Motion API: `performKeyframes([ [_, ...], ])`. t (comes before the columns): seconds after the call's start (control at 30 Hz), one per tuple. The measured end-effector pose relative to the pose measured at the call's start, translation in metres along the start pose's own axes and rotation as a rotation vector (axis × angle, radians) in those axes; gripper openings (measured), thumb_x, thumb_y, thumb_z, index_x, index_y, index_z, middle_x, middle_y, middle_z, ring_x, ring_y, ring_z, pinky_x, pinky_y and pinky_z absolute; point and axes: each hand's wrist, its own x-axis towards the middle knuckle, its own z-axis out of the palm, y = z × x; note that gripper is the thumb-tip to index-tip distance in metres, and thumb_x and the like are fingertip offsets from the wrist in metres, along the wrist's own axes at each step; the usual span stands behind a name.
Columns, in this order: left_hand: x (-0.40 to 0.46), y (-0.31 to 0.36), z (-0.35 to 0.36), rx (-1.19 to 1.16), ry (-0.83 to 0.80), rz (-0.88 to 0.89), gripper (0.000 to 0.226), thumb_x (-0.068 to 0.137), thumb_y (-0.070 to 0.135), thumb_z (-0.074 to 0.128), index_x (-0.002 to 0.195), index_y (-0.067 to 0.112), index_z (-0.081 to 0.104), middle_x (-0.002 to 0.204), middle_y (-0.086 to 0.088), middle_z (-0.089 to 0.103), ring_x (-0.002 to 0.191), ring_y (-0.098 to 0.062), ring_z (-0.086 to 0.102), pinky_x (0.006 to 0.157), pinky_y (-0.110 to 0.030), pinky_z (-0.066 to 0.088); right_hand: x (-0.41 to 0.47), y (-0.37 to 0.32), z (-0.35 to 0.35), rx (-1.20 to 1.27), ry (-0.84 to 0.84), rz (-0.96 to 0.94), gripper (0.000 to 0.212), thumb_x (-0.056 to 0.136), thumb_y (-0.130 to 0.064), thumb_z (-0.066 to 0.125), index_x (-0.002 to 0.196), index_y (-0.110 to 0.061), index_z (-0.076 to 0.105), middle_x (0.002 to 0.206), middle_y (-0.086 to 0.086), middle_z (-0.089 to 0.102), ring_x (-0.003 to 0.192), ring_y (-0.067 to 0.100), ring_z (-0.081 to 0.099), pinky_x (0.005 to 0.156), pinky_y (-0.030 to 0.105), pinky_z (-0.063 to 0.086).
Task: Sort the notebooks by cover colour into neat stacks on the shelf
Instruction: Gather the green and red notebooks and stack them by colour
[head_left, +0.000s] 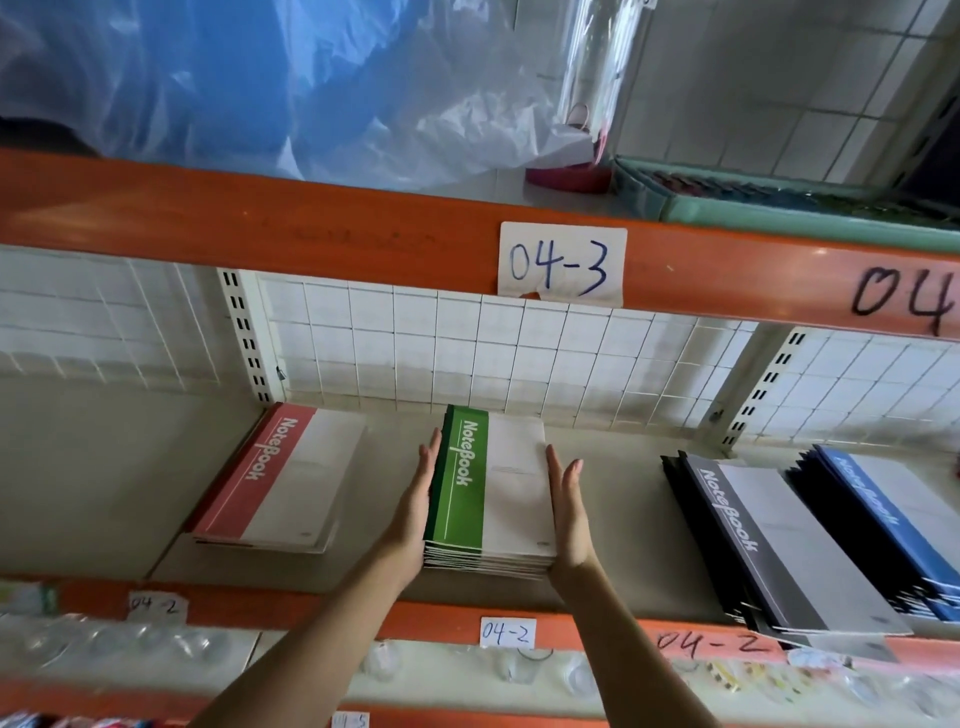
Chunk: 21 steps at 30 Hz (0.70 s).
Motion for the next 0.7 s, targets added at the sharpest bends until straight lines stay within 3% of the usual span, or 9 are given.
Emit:
performKeyframes([
  [0.07,0.001,0.001,0.001,0.008,0.013,0.020,0.065,0.089,0.074,0.025,0.149,0.050,0.030,0.150,0.014,0.044,0.131,-0.015,0.051,0.106,-0.048,0.045,0.008,0.003,-0.001,0.044,0.002,-0.009,0.071,0.090,-0.072,0.024,0.150,-0.036,0.031,0.144,-0.021,0.045,0.105,-0.011,0.054,0.088,0.019,0.045],
  [0.13,0.003,0.001,0.000,-0.004,0.014,-0.003,0.066,0.088,0.071,0.027,0.150,0.048,0.030,0.149,0.014,0.045,0.130,-0.015,0.052,0.102,-0.041,0.048,0.012,0.003,-0.002,0.089,-0.004,0.018,0.062,0.095,-0.067,0.022,0.148,-0.036,0.035,0.140,-0.017,0.052,0.115,0.001,0.059,0.096,0.031,0.051],
  [0.2,0.001,0.002,0.000,-0.016,-0.001,-0.012,0.060,0.093,0.065,0.026,0.150,0.047,0.030,0.145,0.013,0.049,0.123,-0.013,0.057,0.090,-0.033,0.055,0.008,0.002,-0.004,0.051,-0.006,0.028,0.084,0.083,-0.080,0.039,0.152,-0.034,0.029,0.153,-0.008,0.042,0.136,0.017,0.046,0.115,0.047,0.036],
  [0.27,-0.002,0.004,-0.001,-0.032,0.002,0.000,0.054,0.097,0.059,0.025,0.149,0.046,0.028,0.143,0.011,0.049,0.120,-0.013,0.058,0.086,-0.031,0.056,0.000,-0.003,-0.004,-0.005,-0.047,0.033,0.108,0.067,-0.091,0.050,0.155,-0.034,0.023,0.158,-0.007,0.034,0.142,0.018,0.038,0.120,0.050,0.026],
  [0.4,0.000,0.001,-0.005,0.033,0.022,0.016,0.056,0.092,0.066,0.031,0.146,0.053,0.030,0.155,0.017,0.033,0.136,-0.012,0.045,0.110,-0.039,0.041,-0.002,0.003,-0.002,0.013,-0.011,0.034,0.096,0.073,-0.089,0.042,0.153,-0.039,0.025,0.156,-0.017,0.029,0.146,0.014,0.029,0.122,0.047,0.017],
  [0.53,-0.001,0.001,0.000,0.057,0.020,-0.003,0.049,0.090,0.072,0.036,0.137,0.059,0.037,0.151,0.016,0.043,0.136,-0.014,0.046,0.113,-0.046,0.038,0.009,0.012,-0.008,0.026,-0.054,0.049,0.095,0.070,-0.086,0.054,0.150,-0.040,0.033,0.155,-0.009,0.039,0.143,0.018,0.037,0.121,0.049,0.022],
  [0.7,-0.001,0.001,-0.005,0.109,-0.046,-0.004,0.077,0.077,0.081,0.050,0.146,0.055,0.028,0.158,0.016,0.030,0.144,-0.016,0.034,0.118,-0.053,0.026,-0.001,-0.004,0.000,-0.233,0.014,0.124,0.074,0.083,-0.082,0.040,0.146,-0.044,0.039,0.147,-0.022,0.043,0.135,0.004,0.041,0.117,0.042,0.028],
])
